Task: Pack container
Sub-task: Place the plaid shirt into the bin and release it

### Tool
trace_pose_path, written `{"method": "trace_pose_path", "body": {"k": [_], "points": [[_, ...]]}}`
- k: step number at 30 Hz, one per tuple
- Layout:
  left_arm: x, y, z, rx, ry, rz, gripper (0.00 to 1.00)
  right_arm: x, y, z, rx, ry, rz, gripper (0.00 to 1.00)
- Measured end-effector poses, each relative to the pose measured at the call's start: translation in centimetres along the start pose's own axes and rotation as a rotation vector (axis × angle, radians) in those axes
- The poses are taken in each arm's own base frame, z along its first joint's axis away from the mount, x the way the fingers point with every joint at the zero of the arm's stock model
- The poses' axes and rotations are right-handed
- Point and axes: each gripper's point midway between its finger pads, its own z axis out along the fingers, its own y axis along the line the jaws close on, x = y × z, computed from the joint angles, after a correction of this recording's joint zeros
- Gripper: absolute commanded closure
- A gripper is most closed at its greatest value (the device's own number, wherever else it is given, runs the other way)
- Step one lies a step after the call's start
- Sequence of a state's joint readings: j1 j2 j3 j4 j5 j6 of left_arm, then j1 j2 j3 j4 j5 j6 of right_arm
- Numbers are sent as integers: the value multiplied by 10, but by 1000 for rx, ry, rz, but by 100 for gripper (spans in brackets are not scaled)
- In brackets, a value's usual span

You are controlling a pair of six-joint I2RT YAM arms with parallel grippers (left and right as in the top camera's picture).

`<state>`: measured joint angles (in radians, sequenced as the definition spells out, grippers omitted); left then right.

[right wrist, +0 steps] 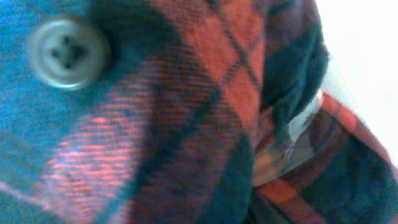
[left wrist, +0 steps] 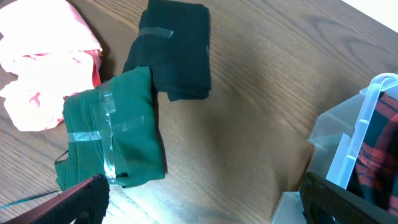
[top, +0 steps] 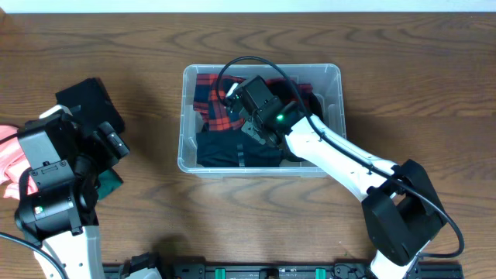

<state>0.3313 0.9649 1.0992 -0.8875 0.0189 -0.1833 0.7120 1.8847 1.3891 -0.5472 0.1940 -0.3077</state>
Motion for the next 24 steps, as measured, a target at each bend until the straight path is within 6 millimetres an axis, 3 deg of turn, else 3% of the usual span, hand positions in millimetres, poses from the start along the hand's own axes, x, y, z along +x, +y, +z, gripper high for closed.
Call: {"method": "trace_pose_path", "body": {"k": [2, 3, 4, 8, 10, 12, 15, 17, 19, 21, 24], "points": [[0, 0, 0, 0, 0, 0, 2, 3, 2, -1, -10, 13, -8, 45], [0, 0, 0, 0, 0, 0, 2, 4, 3, -1, -13, 19, -11, 18], [0, 0, 0, 0, 0, 0, 2, 5, 3, -3, -17, 21, -9, 3], [0, 0, 0, 0, 0, 0, 2, -11, -5, -25, -1, -56, -2, 1], [0, 0, 0, 0, 1, 0, 2, -34, -18, -53, 34, -167, 20, 1], [0, 0, 0, 0, 0, 0, 2, -59, -32, -87, 70, -298, 45, 11], [0, 0, 0, 0, 1, 0, 2, -87, -45, -129, 94, -451, 80, 61], [0, 0, 0, 0, 0, 0, 2, -97, -47, -137, 79, -498, 121, 71], [0, 0, 0, 0, 0, 0, 2, -99, -41, -124, 45, -491, 158, 68], [0, 0, 0, 0, 0, 0, 2, -96, -29, -97, -4, -448, 187, 65], [0, 0, 0, 0, 0, 0, 2, -79, -3, -37, -94, -330, 218, 61]]}}
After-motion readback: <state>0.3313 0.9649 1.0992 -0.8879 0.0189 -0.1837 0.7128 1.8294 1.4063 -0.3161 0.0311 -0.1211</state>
